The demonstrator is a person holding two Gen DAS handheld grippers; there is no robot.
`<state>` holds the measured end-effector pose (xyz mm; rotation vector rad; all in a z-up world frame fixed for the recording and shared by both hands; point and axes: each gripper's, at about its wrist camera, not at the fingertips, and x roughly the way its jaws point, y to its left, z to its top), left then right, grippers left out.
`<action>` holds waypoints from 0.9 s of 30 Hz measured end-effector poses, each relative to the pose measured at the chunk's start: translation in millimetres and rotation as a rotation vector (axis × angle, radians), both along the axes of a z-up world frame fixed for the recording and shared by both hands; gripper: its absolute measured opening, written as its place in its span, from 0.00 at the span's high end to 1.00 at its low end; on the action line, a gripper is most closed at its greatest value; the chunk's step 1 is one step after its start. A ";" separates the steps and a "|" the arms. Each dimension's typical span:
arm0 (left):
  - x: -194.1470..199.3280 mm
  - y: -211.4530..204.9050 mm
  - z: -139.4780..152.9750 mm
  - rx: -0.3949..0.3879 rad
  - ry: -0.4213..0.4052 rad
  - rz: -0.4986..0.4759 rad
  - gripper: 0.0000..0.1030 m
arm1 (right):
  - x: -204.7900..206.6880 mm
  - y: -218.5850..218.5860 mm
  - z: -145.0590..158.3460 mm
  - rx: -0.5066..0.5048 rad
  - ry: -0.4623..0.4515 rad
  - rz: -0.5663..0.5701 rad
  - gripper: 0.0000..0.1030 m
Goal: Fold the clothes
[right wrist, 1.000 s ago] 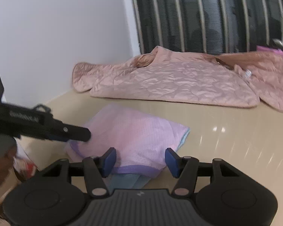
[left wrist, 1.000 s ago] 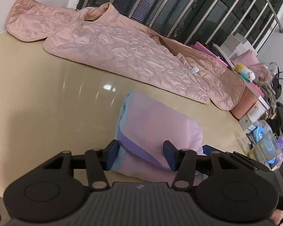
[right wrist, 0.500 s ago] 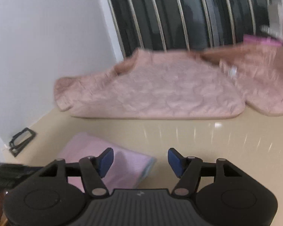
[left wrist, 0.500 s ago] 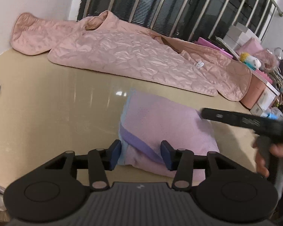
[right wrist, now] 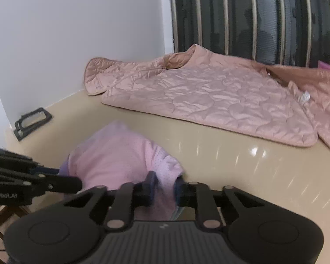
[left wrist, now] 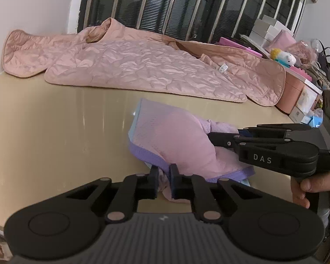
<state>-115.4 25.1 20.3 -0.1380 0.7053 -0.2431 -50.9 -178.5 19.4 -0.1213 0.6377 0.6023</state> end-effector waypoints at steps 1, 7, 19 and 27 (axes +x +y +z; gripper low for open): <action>-1.1 -1.7 1.9 0.010 -0.011 -0.004 0.93 | -1.9 1.8 1.8 -0.013 -0.009 0.001 0.90; 6.4 -19.2 28.1 0.042 -0.116 -0.031 0.94 | -1.6 -8.0 33.4 -0.004 -0.092 -0.037 0.91; 107.3 -71.0 79.9 -0.002 -0.234 -0.045 0.94 | 82.1 -21.1 115.3 -0.168 -0.306 -0.134 0.91; 234.0 -93.9 81.5 -0.054 -0.180 -0.005 0.94 | 213.5 -27.2 124.3 -0.233 -0.259 -0.226 0.91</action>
